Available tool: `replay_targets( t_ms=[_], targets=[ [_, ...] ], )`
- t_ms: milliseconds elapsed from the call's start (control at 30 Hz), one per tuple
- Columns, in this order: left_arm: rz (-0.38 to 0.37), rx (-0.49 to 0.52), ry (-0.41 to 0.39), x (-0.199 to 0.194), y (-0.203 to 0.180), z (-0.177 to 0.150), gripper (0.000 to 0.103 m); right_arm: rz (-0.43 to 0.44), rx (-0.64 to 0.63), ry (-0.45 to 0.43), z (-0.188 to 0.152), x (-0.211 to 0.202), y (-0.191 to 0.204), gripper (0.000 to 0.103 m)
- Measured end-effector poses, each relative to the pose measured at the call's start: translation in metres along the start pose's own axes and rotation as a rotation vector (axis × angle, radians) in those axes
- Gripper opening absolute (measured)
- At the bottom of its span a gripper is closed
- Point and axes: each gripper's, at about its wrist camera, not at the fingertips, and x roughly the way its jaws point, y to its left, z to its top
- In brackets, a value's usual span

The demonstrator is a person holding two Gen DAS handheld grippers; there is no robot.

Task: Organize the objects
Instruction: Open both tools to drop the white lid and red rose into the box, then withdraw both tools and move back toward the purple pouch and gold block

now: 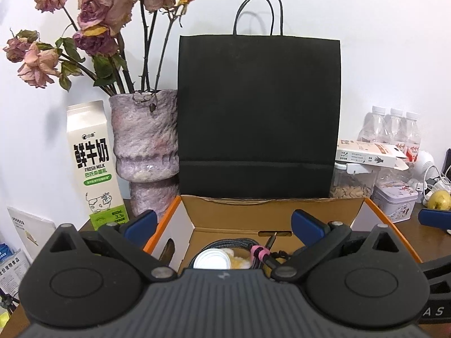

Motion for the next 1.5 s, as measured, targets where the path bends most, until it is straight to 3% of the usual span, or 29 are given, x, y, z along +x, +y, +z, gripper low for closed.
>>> replay_targets(
  t_ms=[467,1500],
  targets=[
    [0.004,-0.018,0.006,-0.041,0.010,-0.014,0.103,0.021,-0.029,-0.004,-0.017,-0.042,0.010,0.103],
    [0.025,-0.069,0.127,-0.168,0.024,-0.082,0.103,0.022,-0.008,0.044,-0.079,-0.169,0.027,0.103]
  ],
)
